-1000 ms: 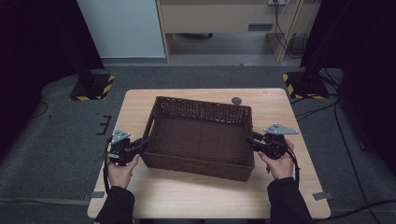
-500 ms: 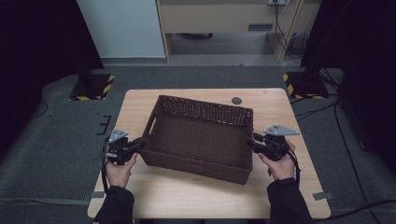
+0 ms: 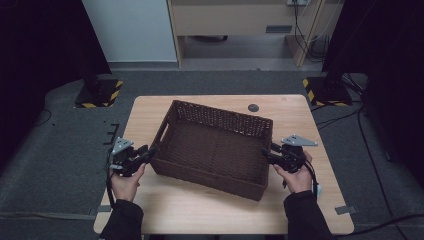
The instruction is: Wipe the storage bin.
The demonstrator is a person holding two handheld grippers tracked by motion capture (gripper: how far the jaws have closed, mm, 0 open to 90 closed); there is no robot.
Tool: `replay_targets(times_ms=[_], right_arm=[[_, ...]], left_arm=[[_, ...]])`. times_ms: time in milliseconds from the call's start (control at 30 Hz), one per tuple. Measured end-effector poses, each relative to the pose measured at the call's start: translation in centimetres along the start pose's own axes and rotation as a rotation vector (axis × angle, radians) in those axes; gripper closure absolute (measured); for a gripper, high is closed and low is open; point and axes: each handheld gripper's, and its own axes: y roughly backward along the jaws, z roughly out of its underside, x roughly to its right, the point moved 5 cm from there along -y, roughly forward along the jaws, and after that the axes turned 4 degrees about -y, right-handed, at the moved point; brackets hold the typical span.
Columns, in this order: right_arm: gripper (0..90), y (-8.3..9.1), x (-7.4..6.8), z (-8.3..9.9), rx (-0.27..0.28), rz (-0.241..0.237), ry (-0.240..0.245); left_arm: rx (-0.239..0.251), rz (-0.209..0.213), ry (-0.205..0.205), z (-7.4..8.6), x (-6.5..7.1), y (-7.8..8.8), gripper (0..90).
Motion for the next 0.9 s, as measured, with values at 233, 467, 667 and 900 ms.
replay_targets(times_ms=[233,467,667,900], right_arm=[[53.4,0.9,-0.5,0.1,-0.030,-0.013,0.014],[49.0,-0.1,0.3,-0.3,0.007,0.009,0.002],[53.1,0.1,0.1,-0.1,0.003,0.002,-0.007],[52.8,0.9,-0.3,0.3,-0.008,-0.002,-0.001]], left_arm=[[-0.025,-0.007,0.009,-0.1,-0.4,-0.5,77.3],[-0.017,0.006,0.022,-0.2,-0.9,-1.1,79.2],[-0.008,-0.015,0.021,-0.3,-0.7,-0.3,65.6],[0.033,-0.026,0.009,-0.3,0.3,2.1,55.1]])
